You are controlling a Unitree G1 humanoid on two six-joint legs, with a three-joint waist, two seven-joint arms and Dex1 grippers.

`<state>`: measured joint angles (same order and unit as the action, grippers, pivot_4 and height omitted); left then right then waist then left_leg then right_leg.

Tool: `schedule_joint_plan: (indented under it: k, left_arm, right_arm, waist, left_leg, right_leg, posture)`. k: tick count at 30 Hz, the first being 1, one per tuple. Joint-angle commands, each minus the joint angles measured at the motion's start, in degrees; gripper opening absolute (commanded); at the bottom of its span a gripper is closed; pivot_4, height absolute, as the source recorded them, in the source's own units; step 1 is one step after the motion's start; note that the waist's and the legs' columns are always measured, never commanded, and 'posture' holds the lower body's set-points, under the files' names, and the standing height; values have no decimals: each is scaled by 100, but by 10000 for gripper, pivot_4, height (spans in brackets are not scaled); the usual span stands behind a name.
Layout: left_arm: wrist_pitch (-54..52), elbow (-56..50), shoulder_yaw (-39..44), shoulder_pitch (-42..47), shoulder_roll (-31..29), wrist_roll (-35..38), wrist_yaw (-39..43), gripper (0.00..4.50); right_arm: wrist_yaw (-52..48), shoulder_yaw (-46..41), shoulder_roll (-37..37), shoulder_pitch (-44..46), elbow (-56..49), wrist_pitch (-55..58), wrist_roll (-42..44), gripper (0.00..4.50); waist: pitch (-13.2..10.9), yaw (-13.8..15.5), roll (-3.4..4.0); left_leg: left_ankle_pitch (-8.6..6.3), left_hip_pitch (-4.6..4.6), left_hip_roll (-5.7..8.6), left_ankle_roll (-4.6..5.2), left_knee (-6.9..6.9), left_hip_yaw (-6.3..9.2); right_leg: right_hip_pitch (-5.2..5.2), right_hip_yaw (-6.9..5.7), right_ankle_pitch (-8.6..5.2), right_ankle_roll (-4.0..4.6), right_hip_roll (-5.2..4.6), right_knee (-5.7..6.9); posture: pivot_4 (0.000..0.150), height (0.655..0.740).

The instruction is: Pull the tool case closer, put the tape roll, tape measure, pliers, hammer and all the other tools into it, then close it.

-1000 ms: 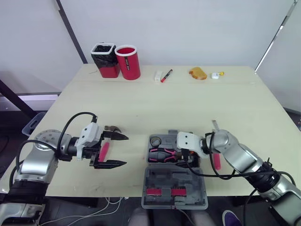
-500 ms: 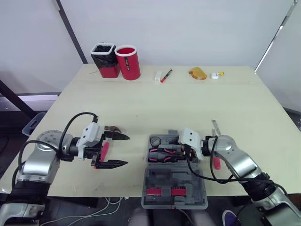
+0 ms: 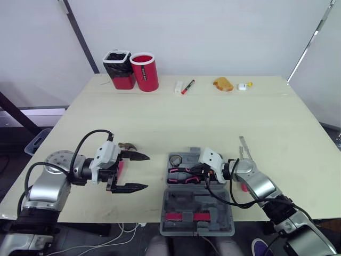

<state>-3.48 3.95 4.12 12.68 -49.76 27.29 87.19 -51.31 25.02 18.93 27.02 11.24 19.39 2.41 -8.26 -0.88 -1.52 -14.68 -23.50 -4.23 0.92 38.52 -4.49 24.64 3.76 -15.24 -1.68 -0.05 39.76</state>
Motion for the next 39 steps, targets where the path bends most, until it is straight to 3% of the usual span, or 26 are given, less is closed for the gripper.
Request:
schedule_joint_plan:
  k: [1,5,12,25,29,35,39]
  left_arm:
    - [-15,-202,180,-44,14,143,-56,45000]
    - [-53,-278,190,-108,46,166,-121,45000]
    - [-76,-305,171,-205,93,182,-204,45000]
    - [-139,-71,532,-540,176,362,-395,45000]
    - [-222,-163,838,-825,195,457,-643,45000]
    - [-121,-60,1516,-1379,383,552,-1161,45000]
    - [139,-10,1880,-1825,652,463,-1532,45000]
  right_arm:
    - [-25,420,148,-281,714,359,-457,268]
    - [56,515,107,-342,960,263,-551,268]
    - [196,396,-15,-452,1106,-217,-561,268]
    - [508,-967,-129,-823,-950,-1083,383,268]
    - [589,-1394,-197,-1134,-1399,-1850,707,268]
    - [789,-2151,196,-1825,-2224,-1468,1178,268]
    - [822,-2694,559,-2347,-2590,-1343,1449,13354]
  waist:
    - [11,4,-4]
    - [42,6,-22]
    - [122,5,-23]
    - [71,-25,-1]
    - [50,-42,-7]
    - [19,-4,-10]
    - [11,-6,-9]
  left_leg:
    - [0,10,0,0,0,-1]
    - [-1,94,0,1,-15,-2]
    - [-1,114,-1,1,-17,-2]
    - [-1,64,-1,0,-21,-3]
    - [-2,64,-3,0,-25,2]
    - [-2,63,-3,0,-26,3]
    - [-2,62,-4,0,-27,4]
  right_leg:
    - [-10,1,-1,0,0,0]
    - [-94,0,-17,23,-2,-18]
    - [-111,0,-19,25,-3,-19]
    - [-66,2,-18,24,-4,-26]
    - [-65,-1,-14,17,-1,-26]
    - [-66,-3,-18,24,-8,-28]
    - [-67,1,-18,25,-13,-40]
  posture:
    - [1500,7400]
    - [1500,7400]
    - [1500,7400]
    - [1500,7400]
    - [1500,7400]
    - [1500,7400]
    - [1500,7400]
